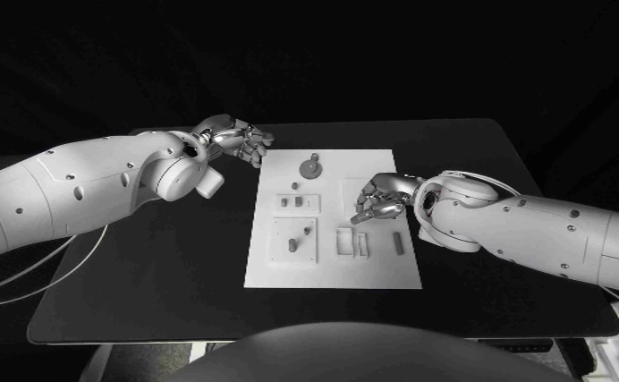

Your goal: Assemble the parts on the task board

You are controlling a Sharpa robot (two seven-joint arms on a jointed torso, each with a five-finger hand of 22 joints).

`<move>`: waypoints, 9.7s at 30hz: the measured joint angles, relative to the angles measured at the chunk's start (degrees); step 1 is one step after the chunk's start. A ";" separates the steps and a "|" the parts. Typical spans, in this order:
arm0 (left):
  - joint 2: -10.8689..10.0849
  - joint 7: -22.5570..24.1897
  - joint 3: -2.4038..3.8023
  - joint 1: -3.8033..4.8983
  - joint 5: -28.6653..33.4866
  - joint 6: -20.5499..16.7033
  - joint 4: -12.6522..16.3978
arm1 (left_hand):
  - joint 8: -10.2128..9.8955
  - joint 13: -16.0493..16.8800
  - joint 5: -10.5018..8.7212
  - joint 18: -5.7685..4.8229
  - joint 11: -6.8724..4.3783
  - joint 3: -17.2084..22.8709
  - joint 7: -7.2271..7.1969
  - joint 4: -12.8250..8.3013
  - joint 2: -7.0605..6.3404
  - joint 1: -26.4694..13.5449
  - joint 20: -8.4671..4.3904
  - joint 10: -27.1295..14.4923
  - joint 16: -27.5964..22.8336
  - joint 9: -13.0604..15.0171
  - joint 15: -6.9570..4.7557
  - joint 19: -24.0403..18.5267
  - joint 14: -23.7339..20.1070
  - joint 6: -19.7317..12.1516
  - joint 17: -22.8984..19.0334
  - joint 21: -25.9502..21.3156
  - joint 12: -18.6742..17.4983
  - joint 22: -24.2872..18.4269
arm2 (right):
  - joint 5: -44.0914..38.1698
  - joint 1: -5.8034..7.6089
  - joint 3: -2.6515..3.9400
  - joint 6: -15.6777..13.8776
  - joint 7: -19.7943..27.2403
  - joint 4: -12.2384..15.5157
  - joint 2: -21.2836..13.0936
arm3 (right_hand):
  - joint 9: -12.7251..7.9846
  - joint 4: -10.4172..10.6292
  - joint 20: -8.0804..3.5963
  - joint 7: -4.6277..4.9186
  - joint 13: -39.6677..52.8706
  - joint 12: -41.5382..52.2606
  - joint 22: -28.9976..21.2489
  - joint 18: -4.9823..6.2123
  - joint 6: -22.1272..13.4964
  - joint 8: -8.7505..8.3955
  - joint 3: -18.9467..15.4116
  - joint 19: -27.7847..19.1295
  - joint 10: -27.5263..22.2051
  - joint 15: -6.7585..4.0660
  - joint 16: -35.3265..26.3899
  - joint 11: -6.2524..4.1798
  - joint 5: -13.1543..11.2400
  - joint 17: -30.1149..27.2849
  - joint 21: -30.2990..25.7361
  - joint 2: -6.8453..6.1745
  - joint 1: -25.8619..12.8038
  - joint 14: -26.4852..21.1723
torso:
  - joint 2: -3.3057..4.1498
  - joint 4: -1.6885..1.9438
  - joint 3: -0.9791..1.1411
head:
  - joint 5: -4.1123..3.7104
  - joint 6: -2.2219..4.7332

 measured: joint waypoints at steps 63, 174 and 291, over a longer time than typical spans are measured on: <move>-0.04 1.18 0.00 0.00 -0.04 -0.36 -0.32 | 0.99 0.03 0.22 0.98 0.20 -10.64 -0.41 6.49 -3.51 -7.82 -0.01 -0.20 0.45 -1.46 0.00 0.02 -0.42 -0.41 -0.77 -2.44 -0.48 -0.87 | 8.75 2.34 3.68 8.27 -7.34 1.81 -4.21 | 1.74 3.83 -1.54 -2.76 -0.38 -0.23 -0.01 -0.30 5.86 2.71 -1.29 1.12 2.15 -2.43 0.00 -2.56 0.30 -0.12 -0.18 2.06 -5.50 1.58 | 0.00 0.01 0.02 | -0.29 0.67; 0.14 1.62 0.00 0.00 0.01 -0.82 -0.71 | 2.11 0.38 -0.18 0.45 0.00 -29.29 -0.61 23.55 -0.31 9.50 -0.20 0.00 0.71 -2.71 -0.21 1.02 -0.62 -0.61 -1.51 -3.54 -0.90 -0.06 | 10.91 4.24 4.07 8.65 -6.63 0.58 -4.44 | 1.65 2.98 -1.51 -2.92 -0.36 -0.45 -0.01 -0.34 5.37 2.66 -1.07 1.10 2.14 -2.07 0.00 -2.56 0.67 -0.16 -0.18 2.29 -5.24 1.67 | 0.01 0.04 0.03 | -0.77 1.25; 0.22 1.71 0.00 0.00 0.02 -0.92 -0.78 | 2.32 0.37 -0.18 0.47 0.00 -30.47 -0.61 23.63 -0.77 8.43 -0.21 0.00 0.70 -3.13 -0.21 1.44 -0.62 -0.61 -1.79 -4.00 -0.90 -0.18 | 7.99 1.78 0.41 17.89 -22.06 -0.25 0.89 | 1.36 7.34 -0.49 -1.00 0.31 -1.28 -0.01 0.00 1.74 0.06 1.05 -1.16 -0.01 -0.68 -0.89 -0.81 0.45 0.15 -1.54 -1.50 -8.56 -0.90 | 0.03 0.08 0.02 | -0.99 0.87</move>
